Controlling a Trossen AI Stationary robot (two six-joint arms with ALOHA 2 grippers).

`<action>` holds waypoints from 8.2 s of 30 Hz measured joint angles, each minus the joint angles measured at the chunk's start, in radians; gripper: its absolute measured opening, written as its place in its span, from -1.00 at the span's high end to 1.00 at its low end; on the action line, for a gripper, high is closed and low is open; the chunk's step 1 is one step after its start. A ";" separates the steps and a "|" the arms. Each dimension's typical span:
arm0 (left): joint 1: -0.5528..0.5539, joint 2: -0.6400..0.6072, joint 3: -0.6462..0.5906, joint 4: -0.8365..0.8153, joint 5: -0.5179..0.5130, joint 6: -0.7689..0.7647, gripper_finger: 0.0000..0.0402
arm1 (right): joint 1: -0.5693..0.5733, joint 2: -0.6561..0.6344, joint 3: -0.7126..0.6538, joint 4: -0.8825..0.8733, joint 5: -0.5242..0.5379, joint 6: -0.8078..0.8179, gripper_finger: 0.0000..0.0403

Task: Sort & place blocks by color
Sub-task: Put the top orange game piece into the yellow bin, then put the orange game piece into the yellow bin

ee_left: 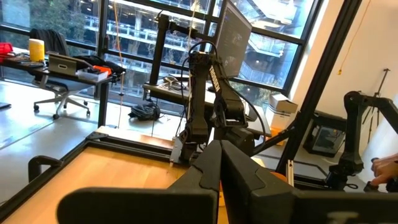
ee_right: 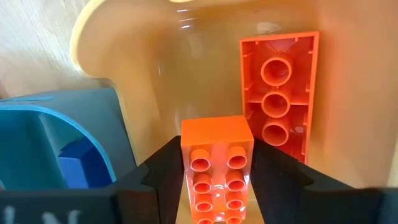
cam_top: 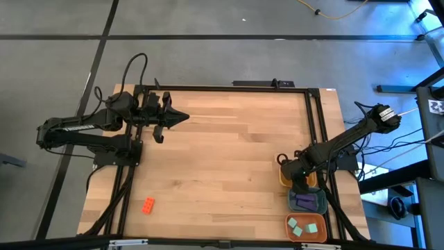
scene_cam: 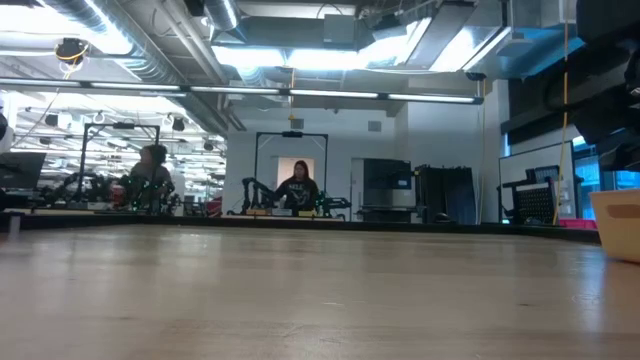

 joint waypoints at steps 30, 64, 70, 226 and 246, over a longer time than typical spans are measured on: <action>0.000 0.000 0.000 0.000 0.000 0.000 1.00 | 0.000 0.000 0.001 -0.014 0.000 0.056 0.18; 0.000 0.000 0.000 0.000 0.000 0.000 1.00 | 0.000 0.000 0.001 -0.027 -0.080 -0.077 0.03; 0.000 0.000 0.000 0.000 0.000 0.000 1.00 | 0.000 0.000 0.001 -0.027 -0.079 -0.076 0.03; 0.000 -0.071 0.000 -0.001 -0.018 -0.019 1.00 | -0.588 -0.449 0.108 0.912 -0.053 -0.356 1.00; 0.000 -0.072 0.000 -0.001 -0.018 -0.018 1.00 | -0.588 -0.449 0.108 0.912 -0.052 -0.337 1.00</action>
